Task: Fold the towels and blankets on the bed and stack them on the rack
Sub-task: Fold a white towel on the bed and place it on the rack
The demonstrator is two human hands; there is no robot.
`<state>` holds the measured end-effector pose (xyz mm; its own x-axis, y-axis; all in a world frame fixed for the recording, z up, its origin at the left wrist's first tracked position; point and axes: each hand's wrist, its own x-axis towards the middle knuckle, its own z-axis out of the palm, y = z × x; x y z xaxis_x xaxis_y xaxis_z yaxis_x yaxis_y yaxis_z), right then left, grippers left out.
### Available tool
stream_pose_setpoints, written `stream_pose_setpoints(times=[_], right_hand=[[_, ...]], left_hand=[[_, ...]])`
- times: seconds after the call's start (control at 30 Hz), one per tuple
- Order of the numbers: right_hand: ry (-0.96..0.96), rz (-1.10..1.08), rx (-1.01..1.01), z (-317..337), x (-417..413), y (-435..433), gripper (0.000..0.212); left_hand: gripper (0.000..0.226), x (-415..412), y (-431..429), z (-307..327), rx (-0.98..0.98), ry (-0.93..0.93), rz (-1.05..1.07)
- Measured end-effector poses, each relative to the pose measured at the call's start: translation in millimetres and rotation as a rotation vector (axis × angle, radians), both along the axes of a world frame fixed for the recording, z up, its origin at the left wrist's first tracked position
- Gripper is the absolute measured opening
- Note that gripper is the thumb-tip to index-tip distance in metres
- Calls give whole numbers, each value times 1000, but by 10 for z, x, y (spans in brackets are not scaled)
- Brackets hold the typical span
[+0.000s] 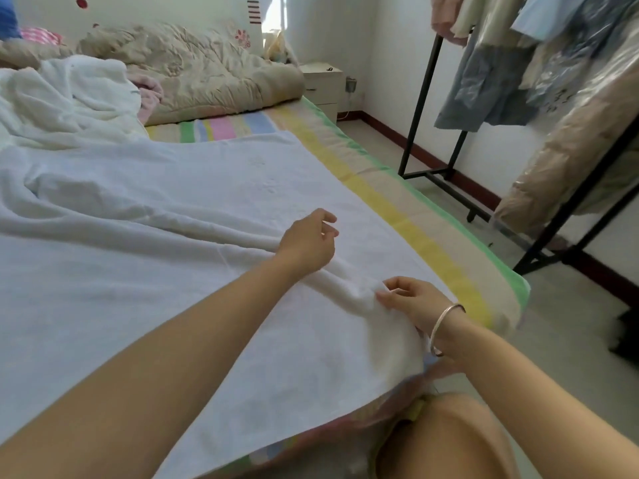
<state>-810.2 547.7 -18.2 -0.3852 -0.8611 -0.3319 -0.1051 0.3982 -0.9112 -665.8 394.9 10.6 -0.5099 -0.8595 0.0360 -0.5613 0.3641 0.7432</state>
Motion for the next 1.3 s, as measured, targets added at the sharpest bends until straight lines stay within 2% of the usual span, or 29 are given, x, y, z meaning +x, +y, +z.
stream_pose_setpoints(times=[0.17,0.27,0.37,0.57,0.7,0.83,1.0,1.17,1.3], right_hand=[[183,123,81,-78,-229,-119,7],[296,194,123,-134,-276,-174,11],[331,200,137,-178,-287,-181,10],[267,53,136,-251,-176,-38,20],[259,-52,81,-329,-114,-34,20],[232,-47,62,-358,-167,-69,18],[238,-57,25,-377,-179,-21,18],[319,-80,-33,-362,-27,193,23],[416,-18,-47,-225,-64,101,32]], left_hand=[[26,-195,-407,20,-94,-534,-245],[26,-186,-465,60,-233,-775,-285],[28,-131,-581,67,-342,-855,-227],[30,38,-555,0,-405,-1062,-144],[38,149,-397,-92,-519,-1094,-113],[34,219,-336,-120,-452,-1142,-46],[29,212,-418,-23,-448,-986,-15],[14,98,-590,30,-668,-788,112],[16,-81,-729,89,-842,-685,261]])
